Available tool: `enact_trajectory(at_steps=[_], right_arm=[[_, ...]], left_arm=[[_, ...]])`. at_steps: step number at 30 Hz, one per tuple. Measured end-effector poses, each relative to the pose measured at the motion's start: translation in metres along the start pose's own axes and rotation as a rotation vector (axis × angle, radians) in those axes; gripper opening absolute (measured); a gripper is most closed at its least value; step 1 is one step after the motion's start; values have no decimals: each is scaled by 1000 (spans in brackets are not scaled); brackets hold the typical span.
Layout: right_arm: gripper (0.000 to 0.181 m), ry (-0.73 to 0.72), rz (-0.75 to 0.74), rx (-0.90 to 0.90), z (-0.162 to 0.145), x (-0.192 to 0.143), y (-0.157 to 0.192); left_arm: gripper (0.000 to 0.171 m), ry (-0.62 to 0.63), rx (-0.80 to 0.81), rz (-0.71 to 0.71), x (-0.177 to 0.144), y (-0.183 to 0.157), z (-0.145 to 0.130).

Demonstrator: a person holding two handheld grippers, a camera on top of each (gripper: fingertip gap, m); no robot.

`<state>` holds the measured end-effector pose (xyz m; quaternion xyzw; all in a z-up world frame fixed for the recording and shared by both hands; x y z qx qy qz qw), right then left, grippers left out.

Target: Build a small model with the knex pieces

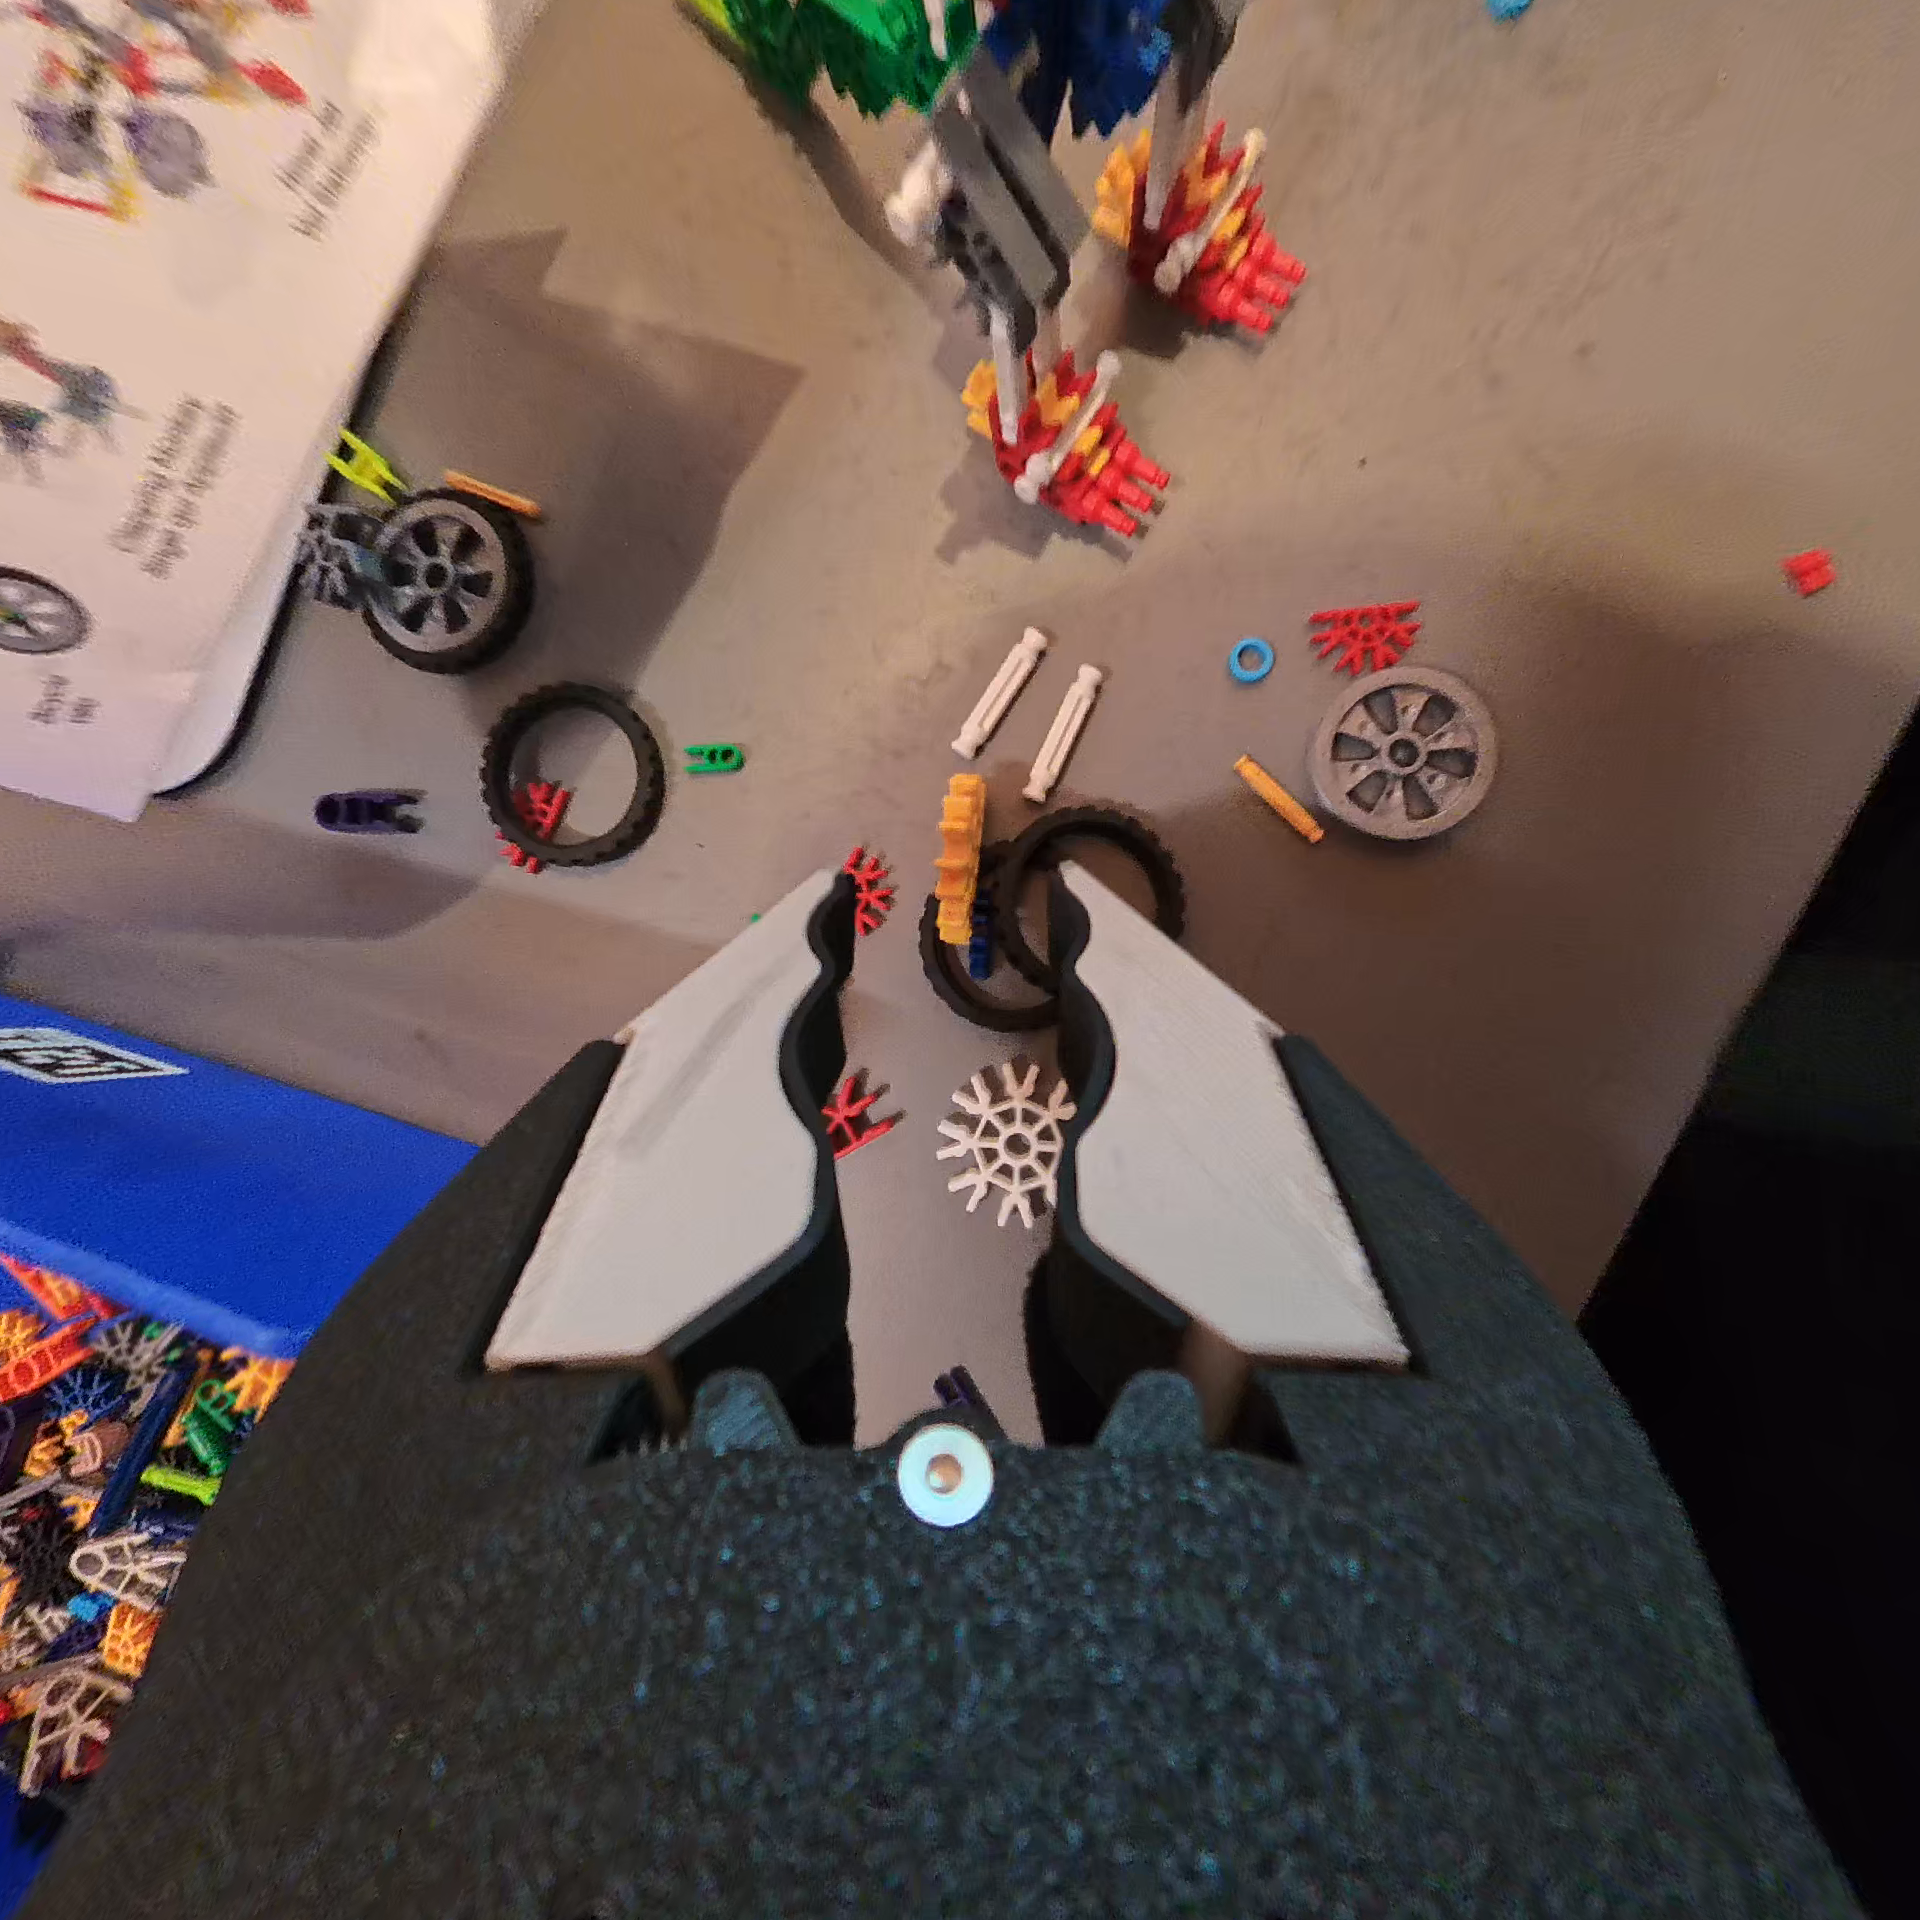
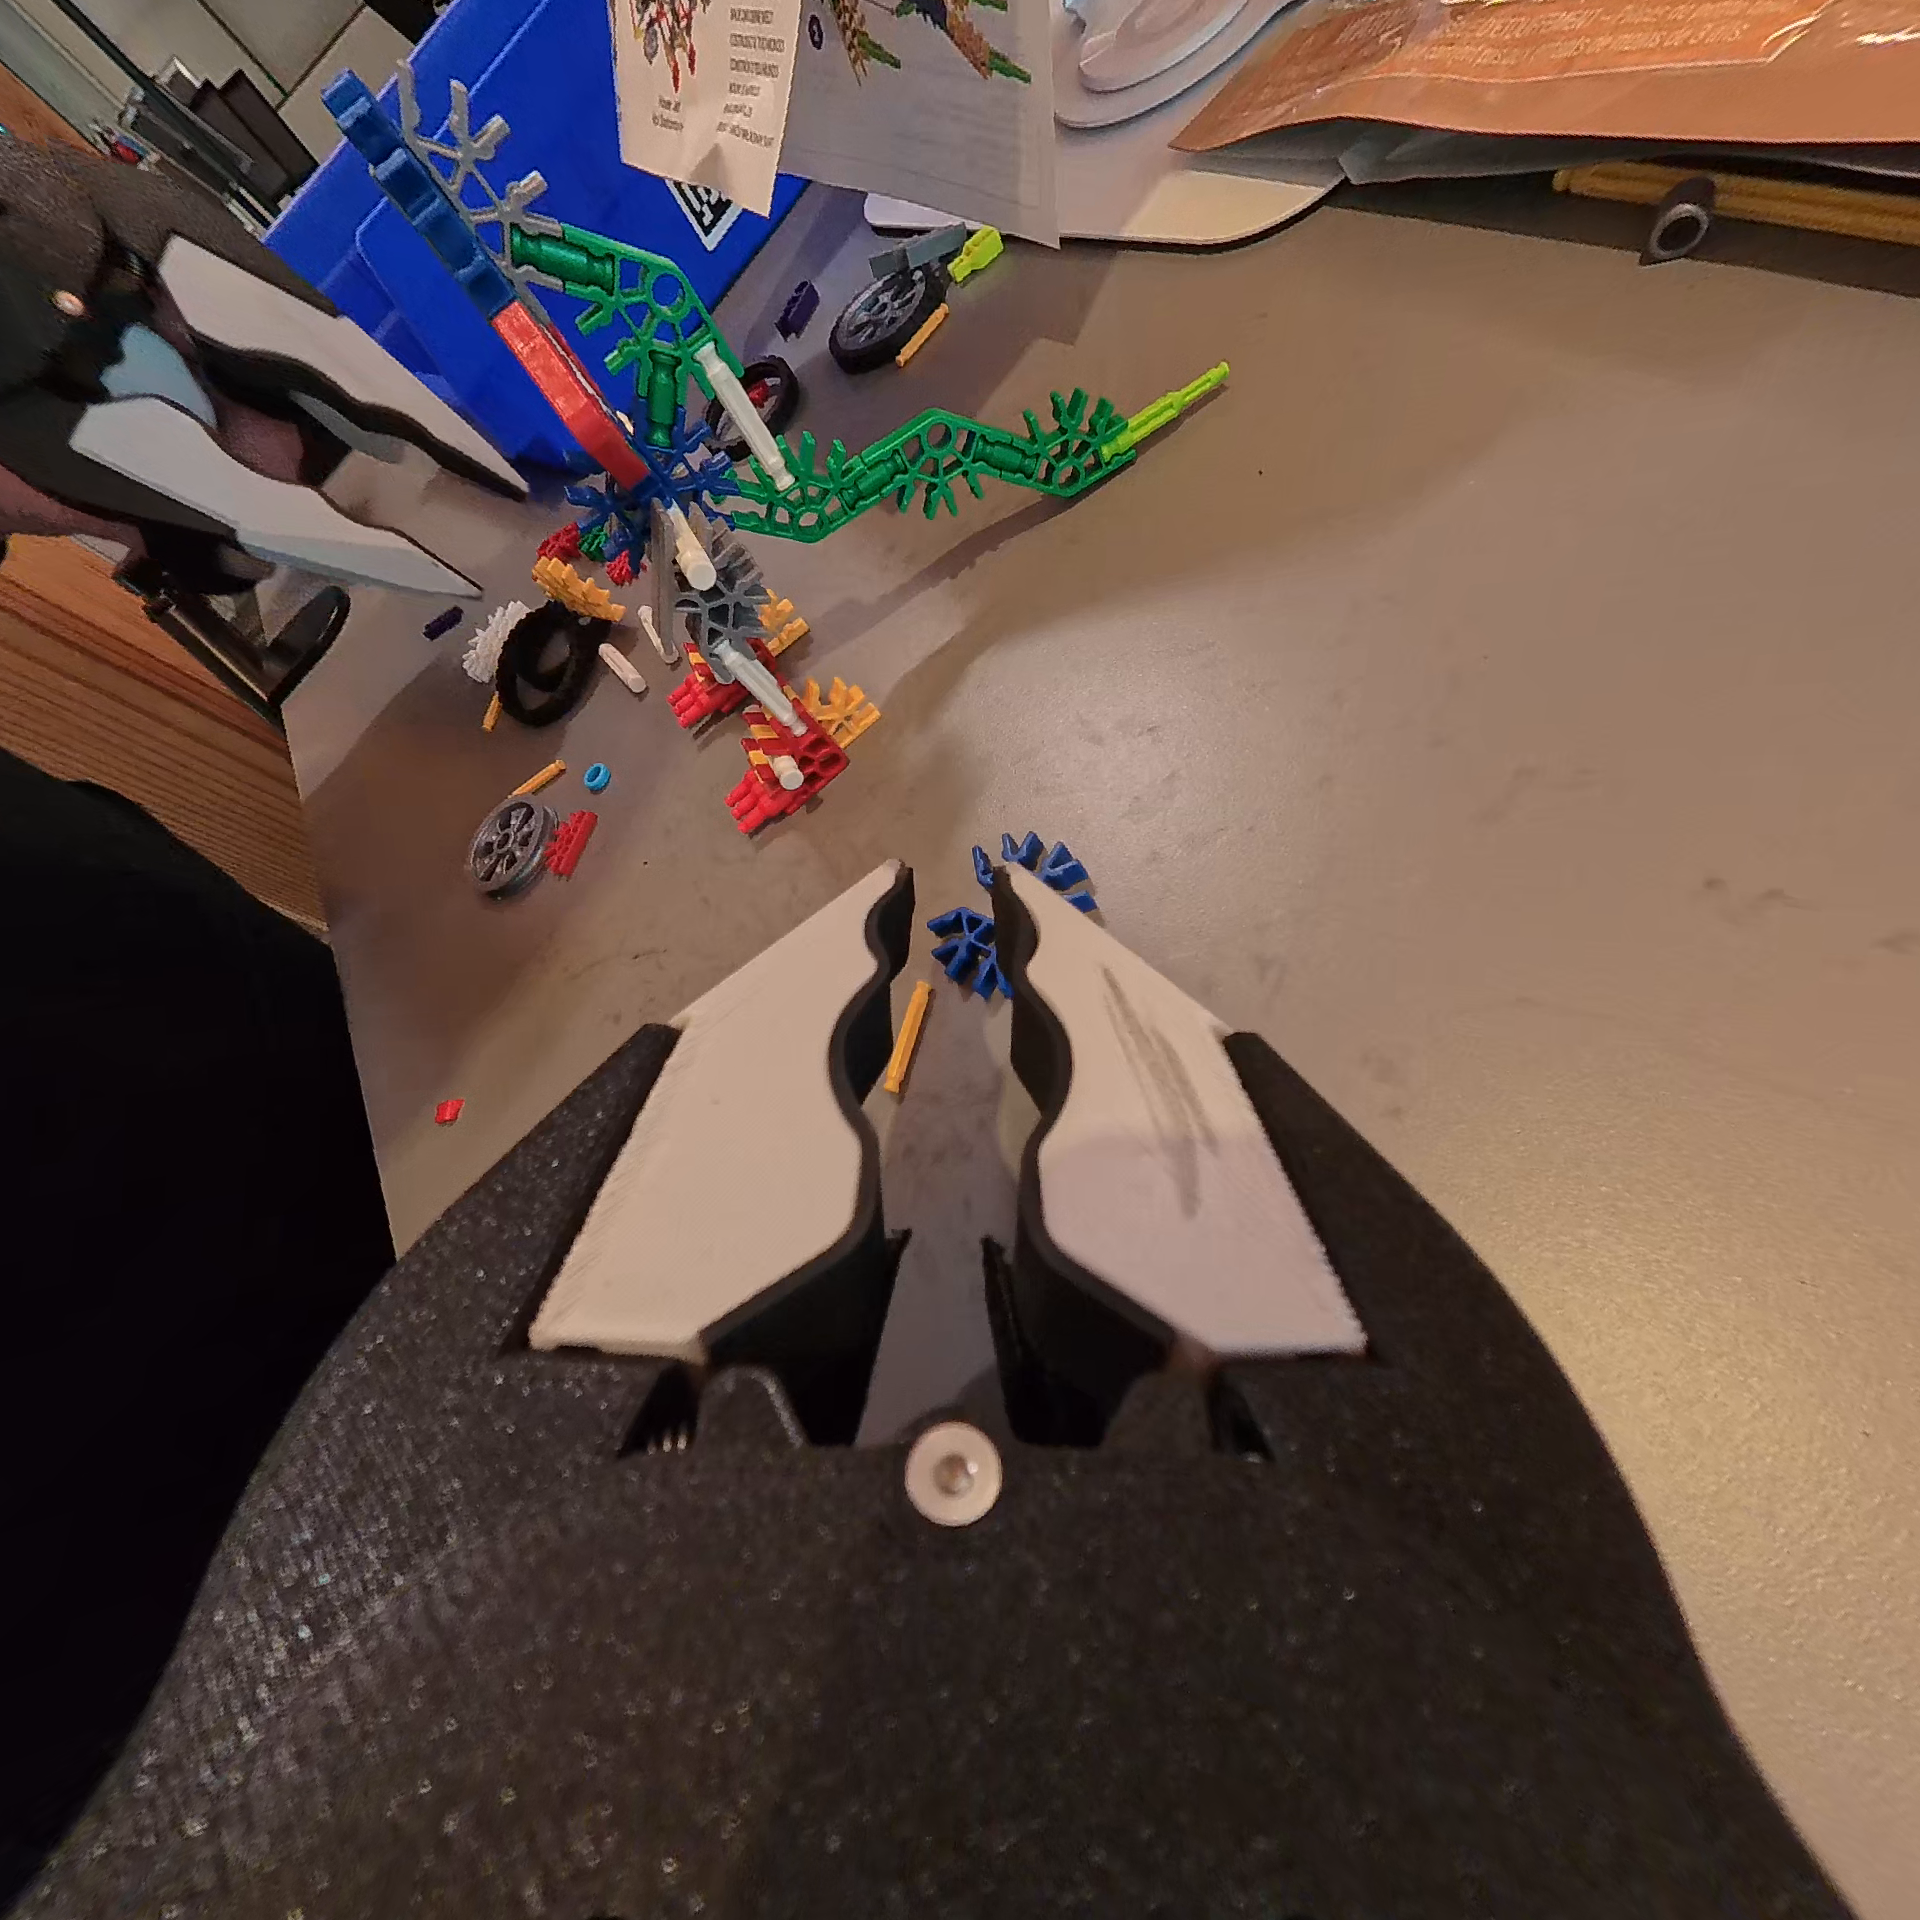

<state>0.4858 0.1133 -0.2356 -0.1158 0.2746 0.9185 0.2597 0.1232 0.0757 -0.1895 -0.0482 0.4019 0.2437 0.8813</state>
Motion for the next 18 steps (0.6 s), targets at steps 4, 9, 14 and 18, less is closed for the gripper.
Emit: enact_trajectory(at_steps=[4,9,14,18], right_arm=[[15,3,0,1,0,0,0],[15,17,2,5,-1,1,-1],[14,36,3,12,-1,3,-1],[14,52,5,21,-1,5,-2]], left_arm=[[27,-132,-85,-19,-24,8,7],[26,-191,-95,140,-62,32,-2],[30,-85,-107,283,-89,60,-35],[35,-11,-191,266,-84,72,-64]])
Point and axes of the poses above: each gripper's, where its closed fingertips meet, x out along the fingers, z out of its top, y = z × x across the jaws, the point moved 10 cm from there along -x, back along the fingers, and after that the axes turned 9 degrees about -y, right-handed, at the moved point
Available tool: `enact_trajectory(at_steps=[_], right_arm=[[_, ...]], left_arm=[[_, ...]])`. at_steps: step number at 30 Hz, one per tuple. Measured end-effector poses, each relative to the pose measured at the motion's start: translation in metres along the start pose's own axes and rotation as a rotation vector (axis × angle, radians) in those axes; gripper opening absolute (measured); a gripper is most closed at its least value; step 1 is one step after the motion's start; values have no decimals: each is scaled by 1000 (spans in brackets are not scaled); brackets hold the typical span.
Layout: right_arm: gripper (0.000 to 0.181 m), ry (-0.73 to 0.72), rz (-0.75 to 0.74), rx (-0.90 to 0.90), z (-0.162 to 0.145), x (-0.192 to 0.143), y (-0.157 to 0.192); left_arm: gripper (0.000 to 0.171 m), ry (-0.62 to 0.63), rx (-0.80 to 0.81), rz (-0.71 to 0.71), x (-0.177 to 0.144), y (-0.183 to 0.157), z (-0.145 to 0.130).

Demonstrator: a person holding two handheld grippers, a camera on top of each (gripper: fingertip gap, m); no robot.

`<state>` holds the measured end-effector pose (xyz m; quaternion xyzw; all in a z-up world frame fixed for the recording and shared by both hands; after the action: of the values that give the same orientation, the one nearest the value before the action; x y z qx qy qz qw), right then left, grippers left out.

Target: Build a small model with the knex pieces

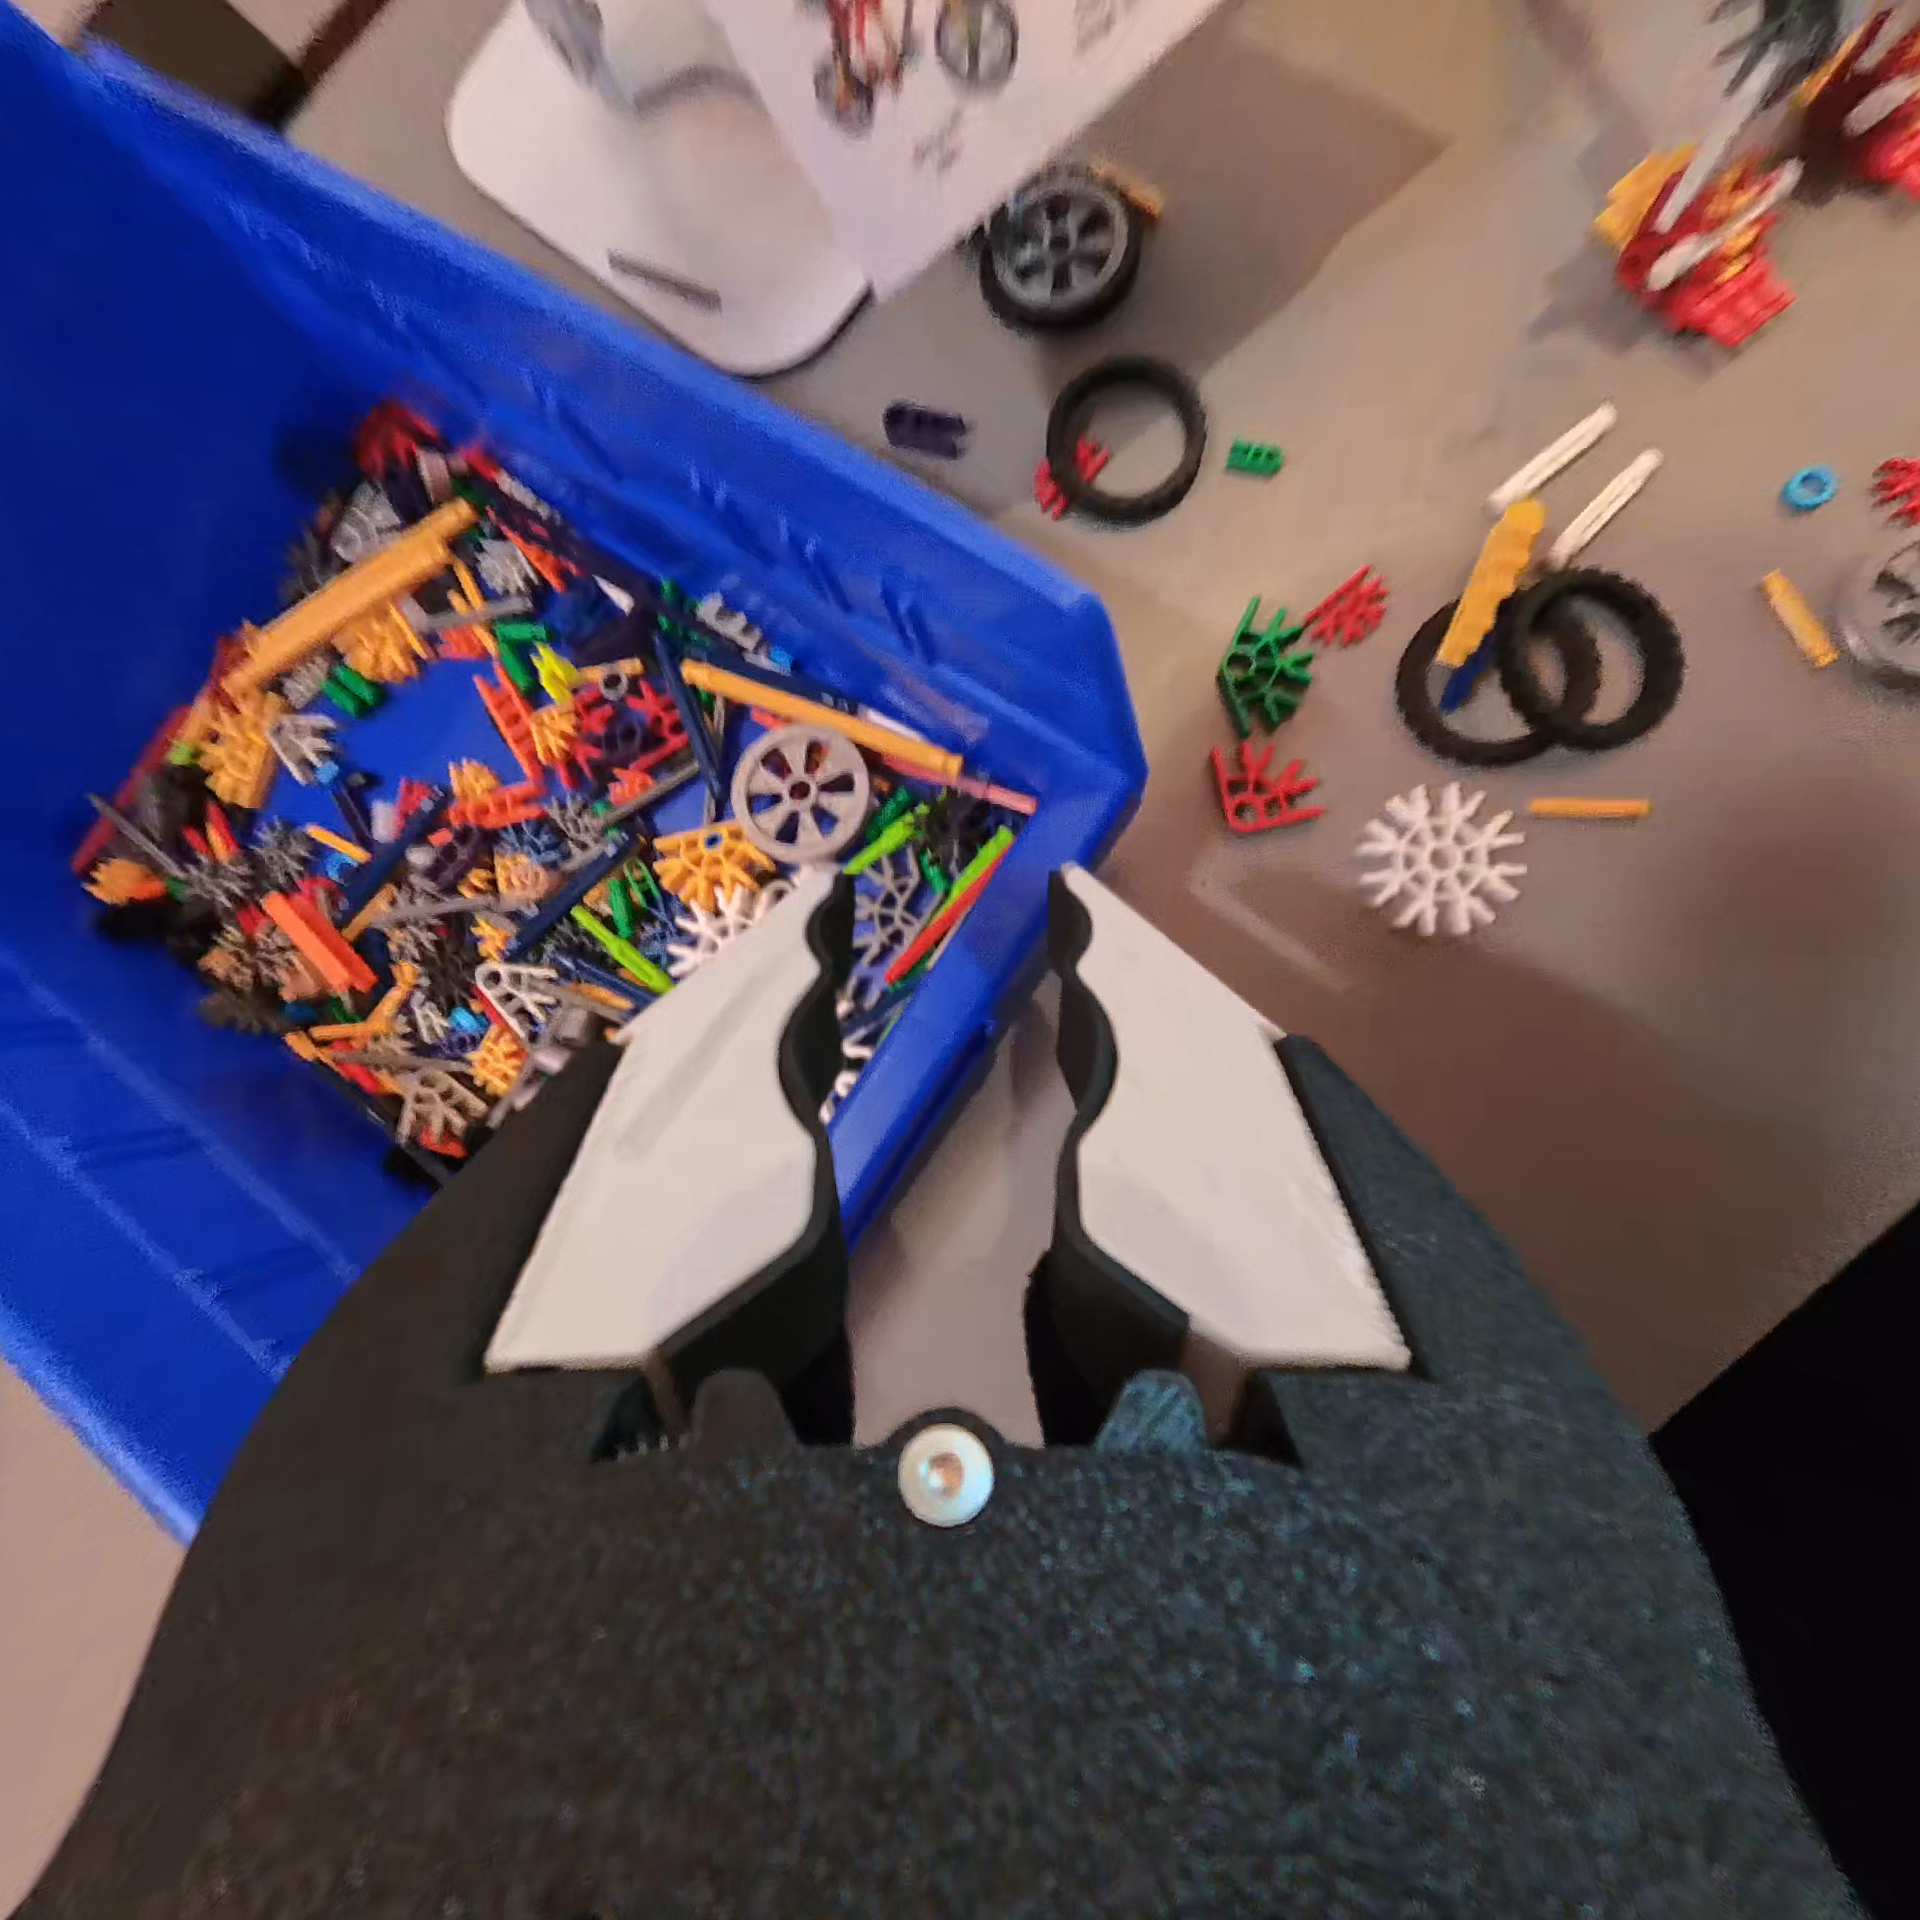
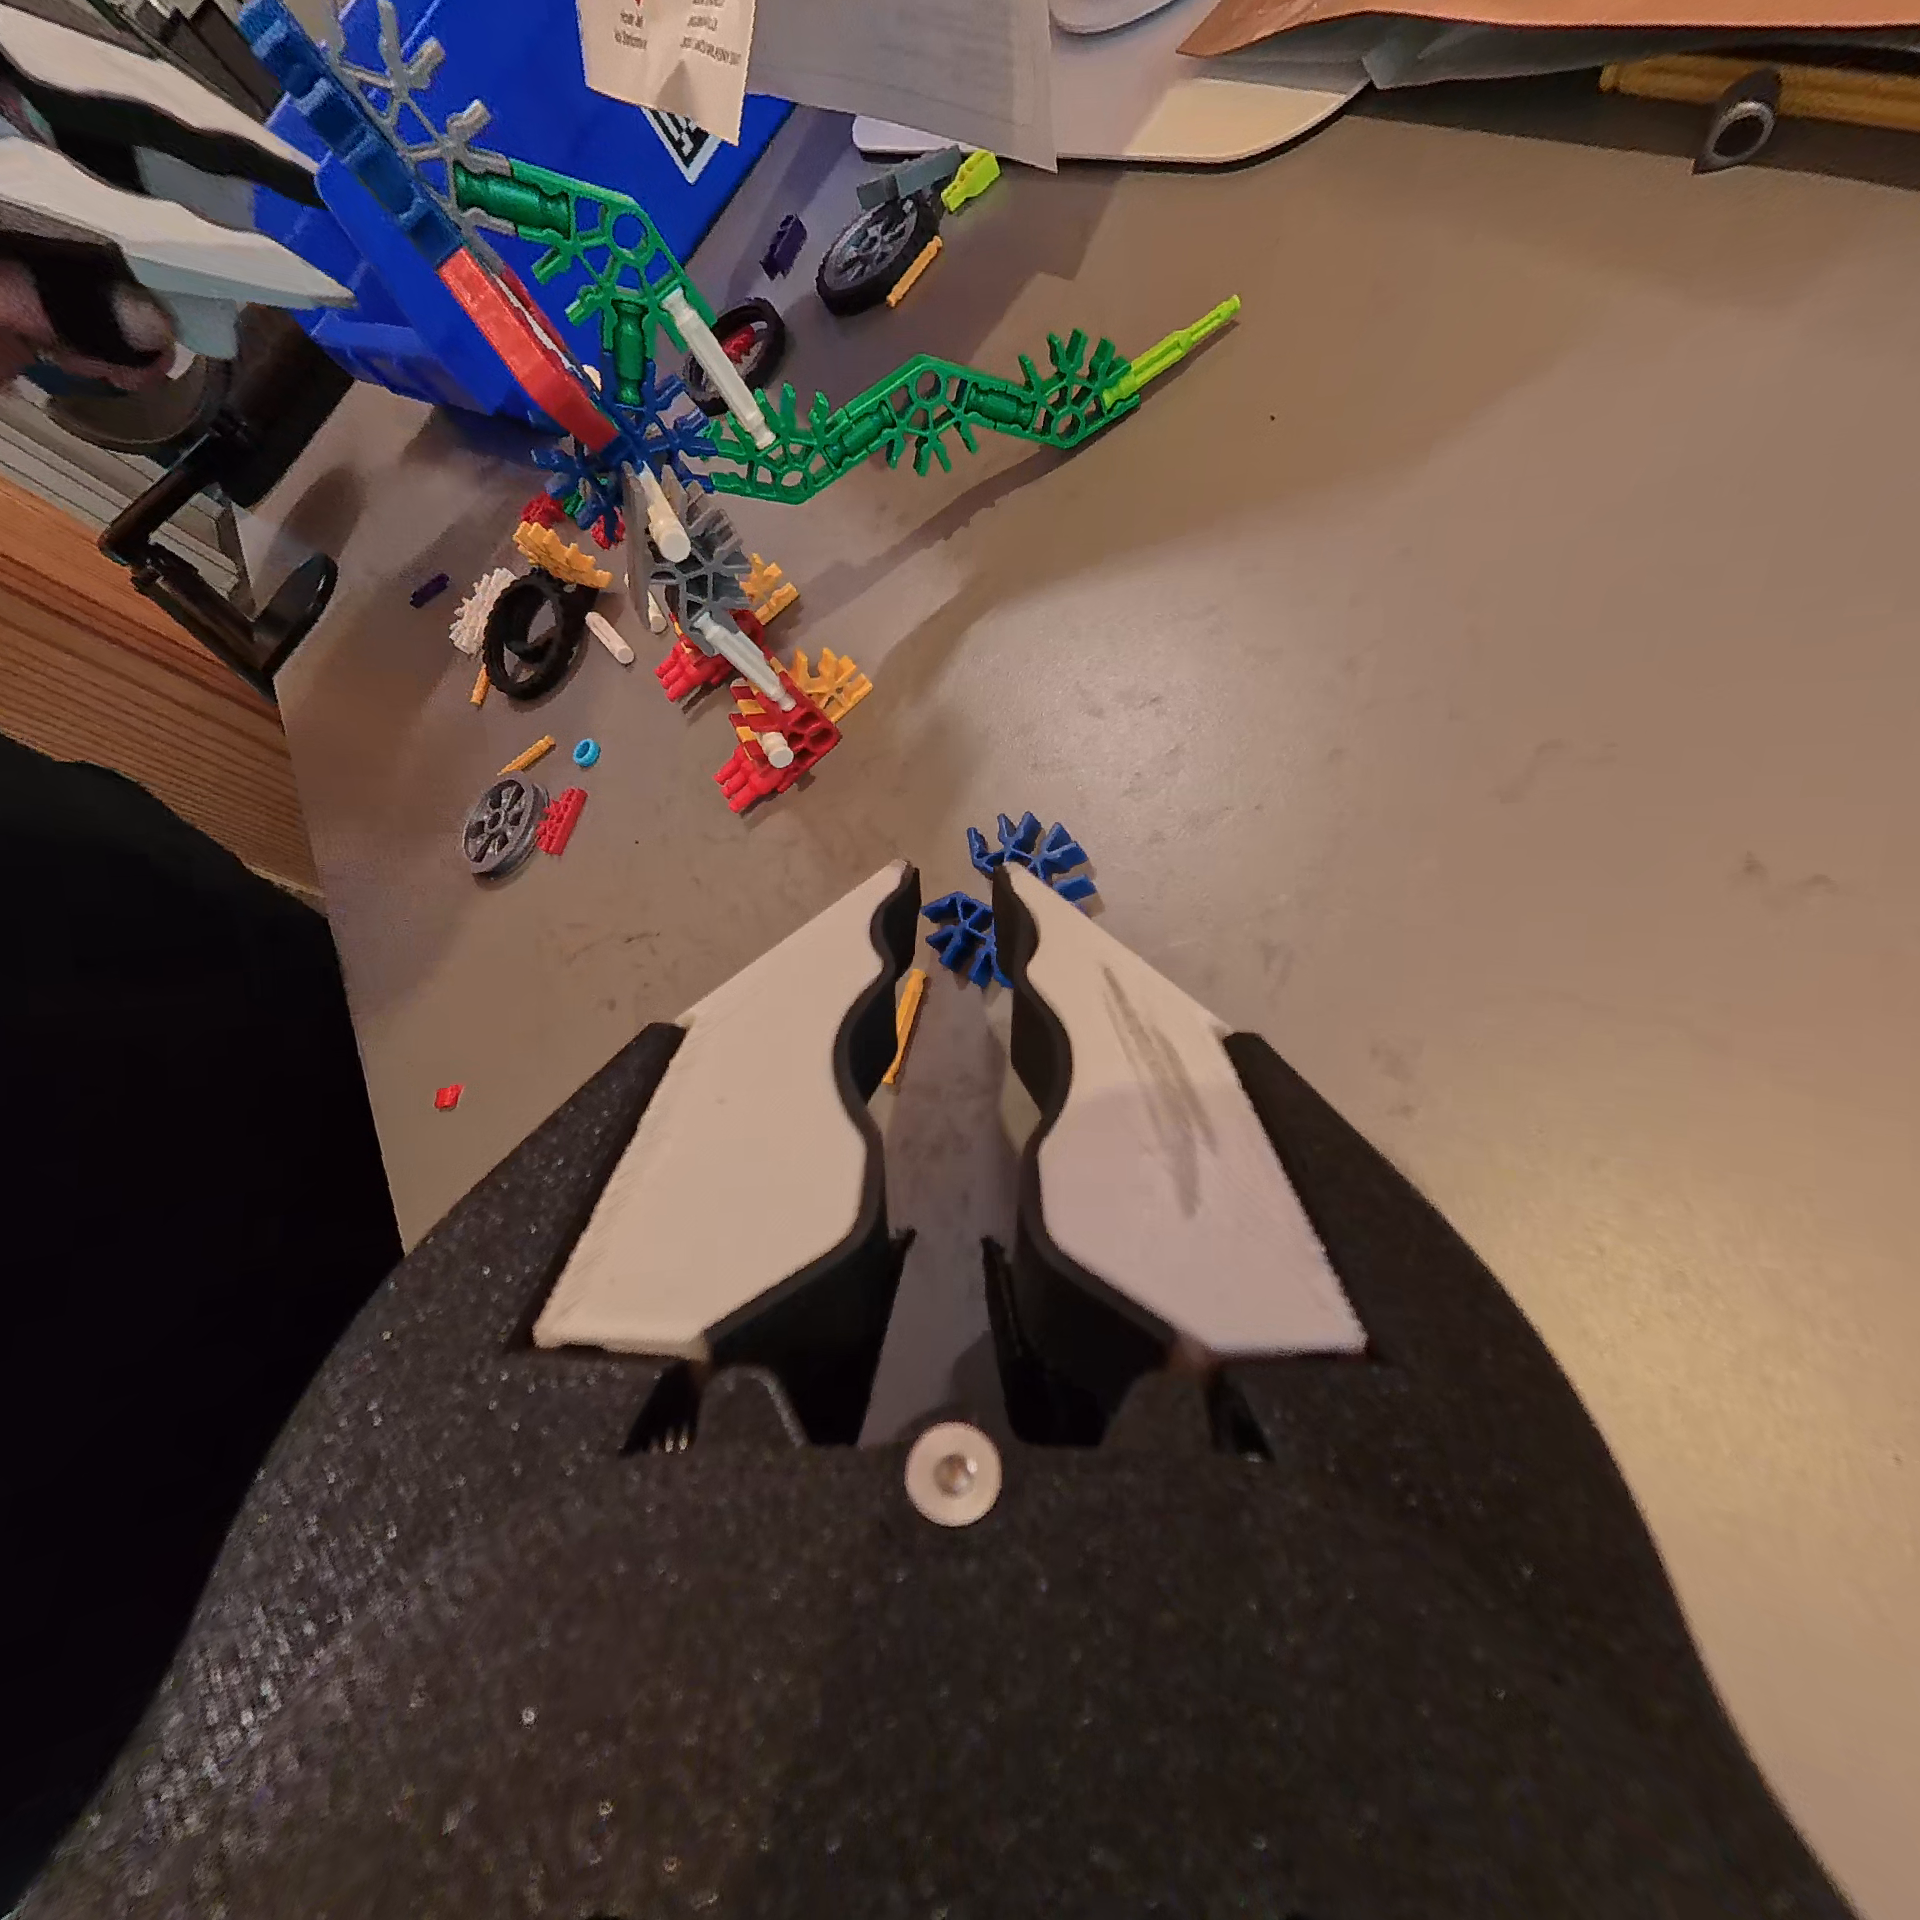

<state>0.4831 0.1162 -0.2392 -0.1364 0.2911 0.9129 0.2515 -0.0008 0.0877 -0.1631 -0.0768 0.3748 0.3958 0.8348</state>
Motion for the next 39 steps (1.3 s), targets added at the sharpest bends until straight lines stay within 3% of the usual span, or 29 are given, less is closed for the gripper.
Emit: enact_trajectory(at_steps=[7,29,34,39], right_arm=[[13,22,-14,14,0,2,-2],[12,76,11,91,0,7,-8],[12,81,20,104,0,8,-9],[11,83,21,116,0,8,-11]], left_arm=[[28,113,-7,-35,20,-2,-25],[29,146,-115,-129,-14,-13,-48],[32,-53,-309,-199,-33,14,-34],[39,-120,-260,-89,-26,60,-14]])
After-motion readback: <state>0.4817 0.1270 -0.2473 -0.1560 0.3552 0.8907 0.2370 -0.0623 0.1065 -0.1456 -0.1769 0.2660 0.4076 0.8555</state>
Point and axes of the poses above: each gripper's, where its closed fingertips meet, x out along the fingers, z out of its top, y = z × x across the jaws, the point moved 10 cm from there along -x, back along the fingers, and after that the axes turned 9 degrees about -y, right-handed, at the moved point
